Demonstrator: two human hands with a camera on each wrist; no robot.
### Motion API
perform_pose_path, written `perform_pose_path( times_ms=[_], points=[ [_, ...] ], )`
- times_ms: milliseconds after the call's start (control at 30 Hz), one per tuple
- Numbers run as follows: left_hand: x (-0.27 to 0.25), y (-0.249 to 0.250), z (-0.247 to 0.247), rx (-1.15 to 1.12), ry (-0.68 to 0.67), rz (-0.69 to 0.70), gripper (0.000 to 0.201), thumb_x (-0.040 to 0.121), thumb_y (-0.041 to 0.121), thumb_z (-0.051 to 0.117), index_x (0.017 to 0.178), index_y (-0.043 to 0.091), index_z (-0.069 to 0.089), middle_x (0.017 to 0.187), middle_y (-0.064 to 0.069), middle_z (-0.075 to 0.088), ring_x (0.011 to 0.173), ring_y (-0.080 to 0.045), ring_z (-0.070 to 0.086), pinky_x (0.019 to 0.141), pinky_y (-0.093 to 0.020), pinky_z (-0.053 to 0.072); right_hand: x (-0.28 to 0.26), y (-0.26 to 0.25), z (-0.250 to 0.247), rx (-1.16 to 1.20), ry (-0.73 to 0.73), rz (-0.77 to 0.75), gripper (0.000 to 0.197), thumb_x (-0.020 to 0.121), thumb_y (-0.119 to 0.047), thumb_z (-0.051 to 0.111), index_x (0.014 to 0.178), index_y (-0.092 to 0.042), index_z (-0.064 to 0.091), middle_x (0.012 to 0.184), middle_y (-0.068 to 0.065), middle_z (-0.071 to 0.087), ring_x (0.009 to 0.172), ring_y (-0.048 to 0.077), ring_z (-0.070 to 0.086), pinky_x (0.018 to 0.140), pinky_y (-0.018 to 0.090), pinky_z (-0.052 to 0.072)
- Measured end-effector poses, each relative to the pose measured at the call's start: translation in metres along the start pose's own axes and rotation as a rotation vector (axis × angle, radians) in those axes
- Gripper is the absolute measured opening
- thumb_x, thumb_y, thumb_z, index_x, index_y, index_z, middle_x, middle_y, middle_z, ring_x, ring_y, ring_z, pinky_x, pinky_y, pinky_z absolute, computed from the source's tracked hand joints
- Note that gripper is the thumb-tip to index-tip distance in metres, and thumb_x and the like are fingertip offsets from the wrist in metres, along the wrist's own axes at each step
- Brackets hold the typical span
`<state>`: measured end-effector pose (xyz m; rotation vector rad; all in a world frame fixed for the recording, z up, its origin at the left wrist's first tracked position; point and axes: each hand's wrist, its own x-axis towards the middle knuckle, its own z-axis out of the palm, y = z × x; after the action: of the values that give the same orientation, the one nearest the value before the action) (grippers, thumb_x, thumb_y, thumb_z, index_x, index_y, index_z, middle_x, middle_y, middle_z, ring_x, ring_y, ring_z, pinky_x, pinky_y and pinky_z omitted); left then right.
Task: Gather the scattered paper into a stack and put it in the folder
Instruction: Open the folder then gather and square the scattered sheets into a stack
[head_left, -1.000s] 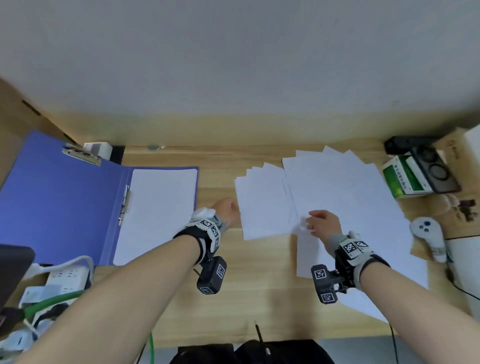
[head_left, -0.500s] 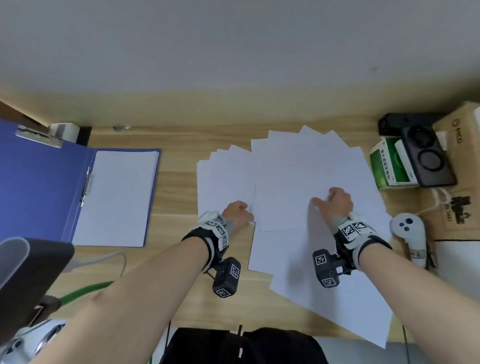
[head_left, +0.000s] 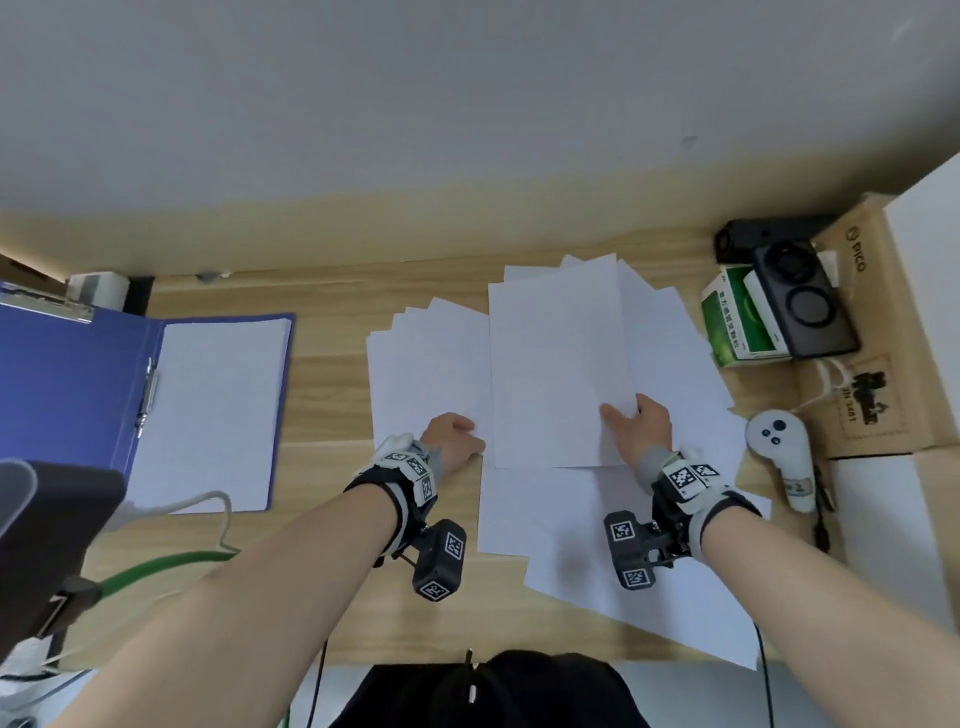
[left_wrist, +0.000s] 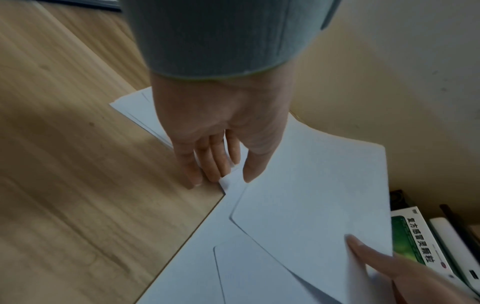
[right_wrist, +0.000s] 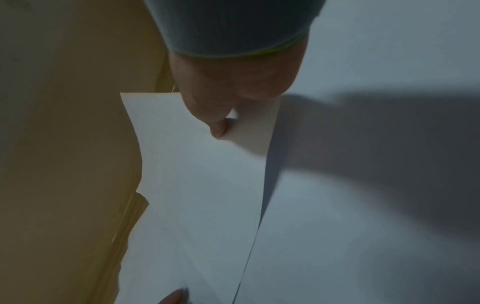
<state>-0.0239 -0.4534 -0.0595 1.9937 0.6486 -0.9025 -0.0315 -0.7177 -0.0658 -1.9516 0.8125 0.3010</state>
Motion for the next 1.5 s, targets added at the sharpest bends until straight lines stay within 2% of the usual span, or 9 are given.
perform_pose_path(
  times_ms=[300, 500, 567, 667, 800, 900, 1200, 1367, 1500],
  points=[
    [-0.009, -0.008, 0.021, -0.059, -0.116, 0.057, 0.034, 0.078, 0.024, 0.074, 0.107, 0.009, 0.063, 0.099, -0.013, 0.072, 0.081, -0.026, 0.069, 0.067, -0.033, 0.058, -0.035, 0.072, -0.049, -0.078, 0.301, 0.174, 0.045, 0.078, -0.016, 0.074, 0.119, -0.009, 0.057, 0.120, 0.011, 0.055, 0.088, 0.026, 0.059, 0.074, 0.031, 0.044],
    [-0.009, -0.013, 0.031, 0.040, -0.144, 0.099, 0.012, 0.082, 0.016, 0.067, 0.091, 0.009, 0.068, 0.095, -0.011, 0.073, 0.085, -0.026, 0.070, 0.079, -0.038, 0.060, -0.043, 0.069, -0.029, -0.193, 0.297, 0.340, 0.075, 0.069, -0.016, 0.080, 0.135, -0.008, 0.045, 0.134, 0.016, 0.045, 0.102, 0.038, 0.059, 0.078, 0.040, 0.047],
    [-0.008, -0.017, 0.024, 0.093, -0.107, 0.101, 0.016, 0.081, 0.018, 0.068, 0.092, 0.007, 0.067, 0.091, -0.009, 0.070, 0.080, -0.023, 0.067, 0.069, -0.029, 0.055, -0.043, 0.066, -0.022, -0.185, 0.256, 0.356, 0.070, 0.069, -0.011, 0.078, 0.131, -0.008, 0.047, 0.125, 0.015, 0.055, 0.102, 0.035, 0.062, 0.078, 0.036, 0.048],
    [-0.004, -0.026, 0.007, 0.086, -0.091, 0.089, 0.029, 0.081, 0.023, 0.072, 0.103, 0.004, 0.069, 0.096, -0.006, 0.071, 0.085, -0.020, 0.066, 0.068, -0.023, 0.049, -0.044, 0.061, -0.014, -0.255, 0.238, 0.309, 0.025, 0.072, -0.013, 0.072, 0.089, -0.012, 0.053, 0.090, 0.011, 0.060, 0.070, 0.027, 0.058, 0.063, 0.032, 0.045],
    [-0.004, -0.036, -0.030, 0.072, -0.047, 0.095, 0.031, 0.082, 0.025, 0.073, 0.105, 0.003, 0.069, 0.096, -0.005, 0.069, 0.085, -0.020, 0.063, 0.074, -0.027, 0.048, -0.044, 0.051, -0.001, -0.334, 0.180, 0.158, 0.033, 0.085, -0.025, 0.061, 0.062, -0.016, 0.039, 0.061, 0.009, 0.045, 0.051, 0.025, 0.039, 0.052, 0.029, 0.027],
    [-0.001, -0.046, -0.053, 0.051, -0.018, 0.096, 0.029, 0.083, 0.024, 0.073, 0.101, 0.001, 0.070, 0.100, -0.011, 0.072, 0.086, -0.023, 0.066, 0.075, -0.029, 0.053, -0.041, 0.042, 0.007, -0.351, 0.167, 0.075, 0.036, 0.087, -0.022, 0.056, 0.058, -0.016, 0.036, 0.057, 0.008, 0.036, 0.053, 0.024, 0.031, 0.054, 0.030, 0.021],
    [0.006, -0.072, -0.110, 0.072, 0.150, 0.050, 0.030, 0.089, 0.026, 0.062, 0.105, 0.001, 0.068, 0.102, -0.011, 0.071, 0.089, -0.030, 0.067, 0.078, -0.037, 0.055, -0.032, 0.011, 0.023, -0.313, 0.215, -0.089, 0.021, 0.089, -0.012, 0.056, 0.069, -0.005, 0.059, 0.064, 0.013, 0.060, 0.062, 0.034, 0.055, 0.056, 0.031, 0.037],
    [0.004, -0.081, -0.122, 0.098, 0.267, 0.067, 0.020, 0.092, 0.022, 0.054, 0.079, 0.013, 0.066, 0.083, -0.007, 0.071, 0.070, -0.024, 0.063, 0.057, -0.024, 0.042, -0.031, 0.012, 0.018, -0.340, 0.043, -0.204, 0.021, 0.087, -0.003, 0.053, 0.066, -0.006, 0.055, 0.060, 0.009, 0.051, 0.062, 0.024, 0.045, 0.058, 0.031, 0.032],
    [0.010, -0.088, -0.120, 0.007, 0.280, 0.079, 0.031, 0.098, 0.021, 0.046, 0.118, 0.004, 0.062, 0.115, -0.013, 0.066, 0.099, -0.032, 0.064, 0.073, -0.031, 0.046, -0.037, 0.008, 0.025, -0.382, -0.057, -0.269, 0.021, 0.089, -0.002, 0.049, 0.077, -0.010, 0.064, 0.066, 0.005, 0.060, 0.064, 0.025, 0.052, 0.058, 0.030, 0.037]
  ],
)
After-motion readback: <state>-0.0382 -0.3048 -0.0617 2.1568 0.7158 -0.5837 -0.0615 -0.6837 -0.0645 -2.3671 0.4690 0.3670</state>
